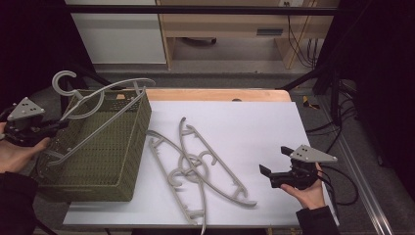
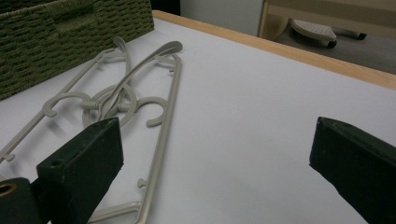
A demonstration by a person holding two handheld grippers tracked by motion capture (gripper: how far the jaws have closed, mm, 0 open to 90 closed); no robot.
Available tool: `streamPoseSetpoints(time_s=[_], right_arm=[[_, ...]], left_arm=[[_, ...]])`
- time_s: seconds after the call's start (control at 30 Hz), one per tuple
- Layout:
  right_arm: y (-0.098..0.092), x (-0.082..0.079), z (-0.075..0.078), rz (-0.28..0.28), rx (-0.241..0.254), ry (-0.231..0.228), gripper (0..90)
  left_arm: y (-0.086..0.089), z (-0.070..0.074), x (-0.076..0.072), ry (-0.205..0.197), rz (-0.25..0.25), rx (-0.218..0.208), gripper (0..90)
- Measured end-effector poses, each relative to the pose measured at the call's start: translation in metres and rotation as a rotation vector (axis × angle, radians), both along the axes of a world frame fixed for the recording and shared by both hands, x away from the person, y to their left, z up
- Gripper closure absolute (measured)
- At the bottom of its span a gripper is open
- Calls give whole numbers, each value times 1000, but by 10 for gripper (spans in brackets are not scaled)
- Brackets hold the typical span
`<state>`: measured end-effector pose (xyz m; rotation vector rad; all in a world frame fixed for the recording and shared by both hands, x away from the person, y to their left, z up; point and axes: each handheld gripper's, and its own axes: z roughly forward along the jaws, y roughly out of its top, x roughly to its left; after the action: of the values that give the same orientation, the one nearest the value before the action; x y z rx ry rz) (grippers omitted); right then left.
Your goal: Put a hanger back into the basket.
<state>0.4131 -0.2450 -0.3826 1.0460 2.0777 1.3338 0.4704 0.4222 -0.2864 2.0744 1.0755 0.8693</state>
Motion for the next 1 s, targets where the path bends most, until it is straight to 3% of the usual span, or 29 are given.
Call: streamPoseSetpoints(time_s=[0.67, 0.8, 1.0], right_arm=[[0, 0, 0, 1, -6, 6, 35], [1, 0, -1, 0, -10, 9, 35], [2, 1, -2, 4, -21, 15, 35]], left_arm=[[29, -31, 3, 65, 80, 38, 815], [29, -39, 4, 73, 92, 26, 815], [25, -58, 12, 116, 99, 20, 814]])
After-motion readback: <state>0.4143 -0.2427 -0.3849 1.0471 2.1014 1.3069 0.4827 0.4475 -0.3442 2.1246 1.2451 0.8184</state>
